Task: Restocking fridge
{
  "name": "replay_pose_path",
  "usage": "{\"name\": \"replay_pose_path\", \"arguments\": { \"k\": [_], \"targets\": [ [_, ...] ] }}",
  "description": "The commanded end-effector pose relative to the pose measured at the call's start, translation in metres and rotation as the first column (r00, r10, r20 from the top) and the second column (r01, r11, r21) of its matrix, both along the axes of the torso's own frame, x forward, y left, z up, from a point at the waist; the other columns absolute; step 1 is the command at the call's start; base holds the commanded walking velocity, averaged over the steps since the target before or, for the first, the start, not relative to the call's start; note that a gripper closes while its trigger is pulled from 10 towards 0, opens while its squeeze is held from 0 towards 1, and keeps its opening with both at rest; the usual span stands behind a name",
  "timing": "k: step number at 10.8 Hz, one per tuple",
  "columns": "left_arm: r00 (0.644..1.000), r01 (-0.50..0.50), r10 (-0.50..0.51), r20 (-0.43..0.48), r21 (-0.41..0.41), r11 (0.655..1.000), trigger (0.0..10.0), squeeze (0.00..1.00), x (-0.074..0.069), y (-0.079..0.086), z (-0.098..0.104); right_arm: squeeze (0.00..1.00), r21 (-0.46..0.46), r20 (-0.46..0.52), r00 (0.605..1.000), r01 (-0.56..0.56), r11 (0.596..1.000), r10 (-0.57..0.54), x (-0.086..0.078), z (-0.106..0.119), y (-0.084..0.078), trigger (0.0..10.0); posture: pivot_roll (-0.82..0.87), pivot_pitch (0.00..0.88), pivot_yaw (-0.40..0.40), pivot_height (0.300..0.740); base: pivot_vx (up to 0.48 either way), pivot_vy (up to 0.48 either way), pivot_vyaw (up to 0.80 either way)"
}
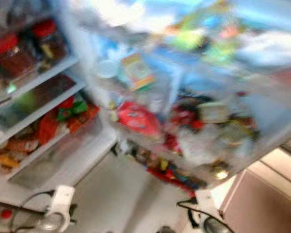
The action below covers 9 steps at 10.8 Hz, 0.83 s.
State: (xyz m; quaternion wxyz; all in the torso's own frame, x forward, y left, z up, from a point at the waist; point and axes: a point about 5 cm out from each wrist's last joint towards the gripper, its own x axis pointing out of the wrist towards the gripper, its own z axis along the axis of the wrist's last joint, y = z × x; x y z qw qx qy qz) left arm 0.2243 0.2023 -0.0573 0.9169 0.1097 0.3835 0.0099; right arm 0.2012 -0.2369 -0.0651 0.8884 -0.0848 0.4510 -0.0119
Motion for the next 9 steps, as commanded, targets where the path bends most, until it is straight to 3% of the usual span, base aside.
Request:
{"name": "replay_pose_path", "arguments": {
  "k": [1, 4, 9],
  "targets": [
    [0.999, 0.002, -0.001, -0.049, 0.023, 1.0, 10.0, 0.0, -0.0112, 0.0071, -0.0061, 0.0, 0.014, -0.022, 1.0, 0.009, 1.0, -0.009, -0.008, -0.0052, 0.0033, 10.0, -0.16, 0.15, -0.005, 0.74, 0.0, 0.0, 0.0],
    [0.999, 0.009, -0.008, -0.05, 0.025, 1.0, 10.0, 0.0, -0.011, 0.0066, -0.0061, 0.0, 0.005, -0.027, 0.999, 0.019, 1.0, -0.019, -0.0085, -0.0055, 0.0025, 10.0, -0.16, 0.146, -0.007, 0.74, 0.0, 0.0, 0.0],
    [0.999, 0.02, -0.018, -0.049, 0.033, 0.999, 10.0, 0.0, -0.0103, 0.007, -0.0056, 0.0, -0.054, -0.007, 0.977, 0.211, 0.976, -0.212, -0.0135, -0.0074, -0.0022, 10.0, -0.2, 0.129, -0.009, 0.74, 0.0, 0.0, 0.0]
  ]
}}
